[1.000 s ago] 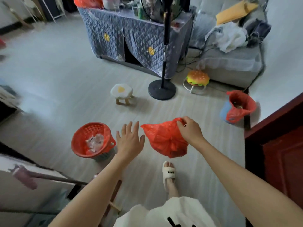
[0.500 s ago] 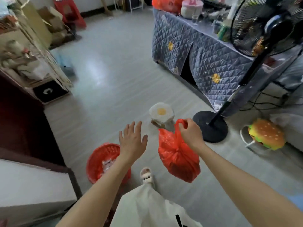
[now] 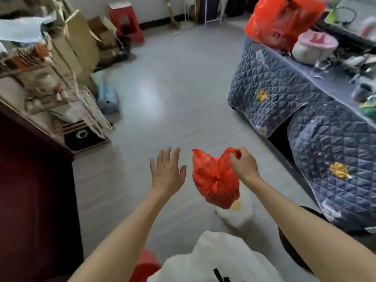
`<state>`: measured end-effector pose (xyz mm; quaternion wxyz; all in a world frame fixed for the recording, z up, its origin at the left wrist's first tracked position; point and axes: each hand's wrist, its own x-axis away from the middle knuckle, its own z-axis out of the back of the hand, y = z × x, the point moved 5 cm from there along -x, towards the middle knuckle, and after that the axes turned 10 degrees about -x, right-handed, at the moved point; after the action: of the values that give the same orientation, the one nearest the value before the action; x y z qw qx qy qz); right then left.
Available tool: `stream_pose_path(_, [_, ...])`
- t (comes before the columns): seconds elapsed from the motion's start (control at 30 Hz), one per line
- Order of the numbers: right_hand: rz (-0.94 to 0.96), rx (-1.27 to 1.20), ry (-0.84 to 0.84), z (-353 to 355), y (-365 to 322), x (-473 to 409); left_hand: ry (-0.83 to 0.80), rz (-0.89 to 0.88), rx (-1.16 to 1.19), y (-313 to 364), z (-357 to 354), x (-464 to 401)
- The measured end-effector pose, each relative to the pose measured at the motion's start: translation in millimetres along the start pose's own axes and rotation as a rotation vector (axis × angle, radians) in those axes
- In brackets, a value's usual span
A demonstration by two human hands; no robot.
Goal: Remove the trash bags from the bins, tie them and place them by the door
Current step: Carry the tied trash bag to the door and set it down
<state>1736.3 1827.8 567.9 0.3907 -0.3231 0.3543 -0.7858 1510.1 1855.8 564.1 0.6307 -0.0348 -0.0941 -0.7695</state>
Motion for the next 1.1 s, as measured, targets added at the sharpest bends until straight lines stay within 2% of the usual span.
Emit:
stream_pose_path(0.23, [0.118,-0.004,-0.051,-75.7,-98.5,-228.1,-0.015,0.030,-0.052,-23.9,23.7,-227.8])
stream_pose_path(0.4, [0.130,-0.044,-0.073,-116.5,-179.4,-397.5,0.000,0.054,-0.056,-35.6,64.3,-407.4])
stream_pose_path(0.57, [0.122,-0.029,-0.077,-134.1,-251.4,-533.0,0.035,0.049,-0.063,-40.6,106.8,-557.4])
stream_pose_path(0.73, [0.130,-0.009,-0.079,-154.9,-295.6,-668.1,0.023,0.031,-0.040,-39.7,126.8,-702.3])
stream_pose_path(0.93, [0.082,0.018,-0.034,-189.7,-350.2,-876.6,0.019,-0.035,-0.048,-41.0,146.1,-940.4])
stream_pose_path(1.1, [0.031,0.064,0.016,-169.1,-402.7,-1013.9,0.028,-0.136,-0.081,-5.8,186.1,-1113.3])
